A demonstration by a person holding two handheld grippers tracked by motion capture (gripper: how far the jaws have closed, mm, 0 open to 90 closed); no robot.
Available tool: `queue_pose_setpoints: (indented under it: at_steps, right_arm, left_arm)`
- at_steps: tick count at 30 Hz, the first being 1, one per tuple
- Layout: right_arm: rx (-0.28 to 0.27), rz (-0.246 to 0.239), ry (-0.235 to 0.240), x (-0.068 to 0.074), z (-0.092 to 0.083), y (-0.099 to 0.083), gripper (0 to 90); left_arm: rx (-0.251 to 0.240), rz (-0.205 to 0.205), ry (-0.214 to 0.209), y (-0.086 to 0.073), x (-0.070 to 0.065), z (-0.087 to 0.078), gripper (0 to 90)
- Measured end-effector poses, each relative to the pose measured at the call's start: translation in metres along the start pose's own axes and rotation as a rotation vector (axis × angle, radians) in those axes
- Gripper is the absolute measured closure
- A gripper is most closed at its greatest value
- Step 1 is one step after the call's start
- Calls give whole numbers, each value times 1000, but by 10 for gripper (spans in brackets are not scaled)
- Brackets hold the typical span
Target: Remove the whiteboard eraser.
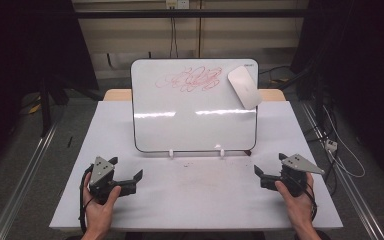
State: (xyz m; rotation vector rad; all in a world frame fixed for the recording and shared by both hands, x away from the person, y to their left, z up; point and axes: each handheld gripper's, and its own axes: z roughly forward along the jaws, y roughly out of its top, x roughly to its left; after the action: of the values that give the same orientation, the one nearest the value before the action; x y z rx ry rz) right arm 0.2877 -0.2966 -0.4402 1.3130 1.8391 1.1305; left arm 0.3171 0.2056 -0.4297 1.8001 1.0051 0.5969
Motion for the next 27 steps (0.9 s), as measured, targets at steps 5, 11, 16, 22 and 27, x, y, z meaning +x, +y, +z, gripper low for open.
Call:
queue_pose_setpoints:
  at_steps: [5,11,16,22,27]
  right_arm:
    - [-6,-8,10,0,-1,0,59]
    - [-1,-7,33,-2,-1,0,50]
    - [13,3,21,-1,1,2,33]
    - [29,-4,3,2,5,10,44]
    - [36,-31,19,9,10,21,61]
  left_arm:
    - [-9,-21,-7,0,0,1,42]
    - [6,-20,-8,1,1,2,43]
    - [-3,-36,-17,0,2,2,42]
    - [2,-37,-19,0,3,1,43]
    - [-2,-46,-12,1,4,1,43]
